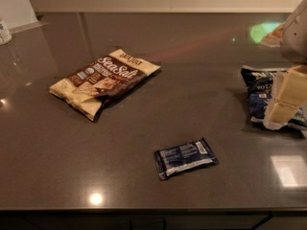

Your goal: Move rxbar blueberry near brown chip bag

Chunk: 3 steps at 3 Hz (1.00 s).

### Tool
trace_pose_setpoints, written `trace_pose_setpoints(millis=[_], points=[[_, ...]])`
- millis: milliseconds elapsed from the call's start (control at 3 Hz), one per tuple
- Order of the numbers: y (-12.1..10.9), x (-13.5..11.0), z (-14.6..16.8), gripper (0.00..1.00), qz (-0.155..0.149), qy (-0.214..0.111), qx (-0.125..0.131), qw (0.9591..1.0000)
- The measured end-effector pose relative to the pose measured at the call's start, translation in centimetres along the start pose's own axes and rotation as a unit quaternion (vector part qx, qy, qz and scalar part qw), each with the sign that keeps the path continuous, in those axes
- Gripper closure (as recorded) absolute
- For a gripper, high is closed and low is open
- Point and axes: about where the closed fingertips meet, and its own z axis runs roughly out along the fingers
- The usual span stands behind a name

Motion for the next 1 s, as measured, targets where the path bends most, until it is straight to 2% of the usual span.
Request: trace_pose_setpoints(millis=[333,667,1000], points=[[0.0,0.0,0.0,0.00,0.000,0.000,0.000,1.0000],[0.7,-0.5,0.7,0.00,-0.016,-0.019,-0.015,0.9996],[2.3,-1.3,2.7,0.00,-0.042,-0.052,-0.047,0.9966]])
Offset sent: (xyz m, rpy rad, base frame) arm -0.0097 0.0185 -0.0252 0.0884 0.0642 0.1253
